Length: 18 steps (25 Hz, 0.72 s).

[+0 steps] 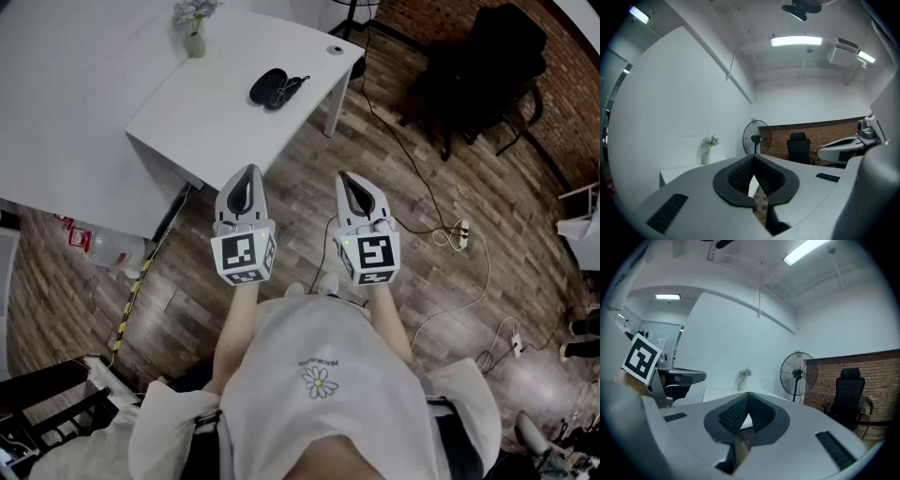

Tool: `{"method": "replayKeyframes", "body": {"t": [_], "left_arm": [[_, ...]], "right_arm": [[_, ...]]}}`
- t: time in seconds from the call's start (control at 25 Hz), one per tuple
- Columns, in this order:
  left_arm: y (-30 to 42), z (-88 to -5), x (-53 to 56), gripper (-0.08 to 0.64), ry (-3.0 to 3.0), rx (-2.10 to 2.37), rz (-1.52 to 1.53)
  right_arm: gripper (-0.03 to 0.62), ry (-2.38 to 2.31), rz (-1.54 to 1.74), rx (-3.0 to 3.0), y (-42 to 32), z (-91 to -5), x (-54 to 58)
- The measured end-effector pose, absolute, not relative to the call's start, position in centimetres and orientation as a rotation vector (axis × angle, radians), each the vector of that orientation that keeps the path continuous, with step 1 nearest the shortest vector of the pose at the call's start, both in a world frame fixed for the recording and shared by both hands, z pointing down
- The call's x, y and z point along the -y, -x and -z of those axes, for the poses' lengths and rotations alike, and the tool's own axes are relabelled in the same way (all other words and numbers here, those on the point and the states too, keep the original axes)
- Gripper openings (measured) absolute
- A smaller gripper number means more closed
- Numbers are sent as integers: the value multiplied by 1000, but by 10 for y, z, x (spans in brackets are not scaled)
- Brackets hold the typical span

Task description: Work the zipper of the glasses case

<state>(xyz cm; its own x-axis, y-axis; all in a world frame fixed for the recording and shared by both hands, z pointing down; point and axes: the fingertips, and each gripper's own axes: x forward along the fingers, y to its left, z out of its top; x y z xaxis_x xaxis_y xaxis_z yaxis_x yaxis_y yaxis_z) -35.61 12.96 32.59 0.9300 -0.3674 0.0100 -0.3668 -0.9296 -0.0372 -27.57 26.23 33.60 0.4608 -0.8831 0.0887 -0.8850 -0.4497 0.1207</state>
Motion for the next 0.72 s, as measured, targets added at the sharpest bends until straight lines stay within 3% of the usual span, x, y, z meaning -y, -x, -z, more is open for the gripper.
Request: {"method": "replayKeyframes", "body": {"t": [0.72], "left_arm": [[326, -342, -146, 14, 3061, -628, 32]], "right_arm": [[8, -2524, -112, 1705, 247, -363, -269]]}}
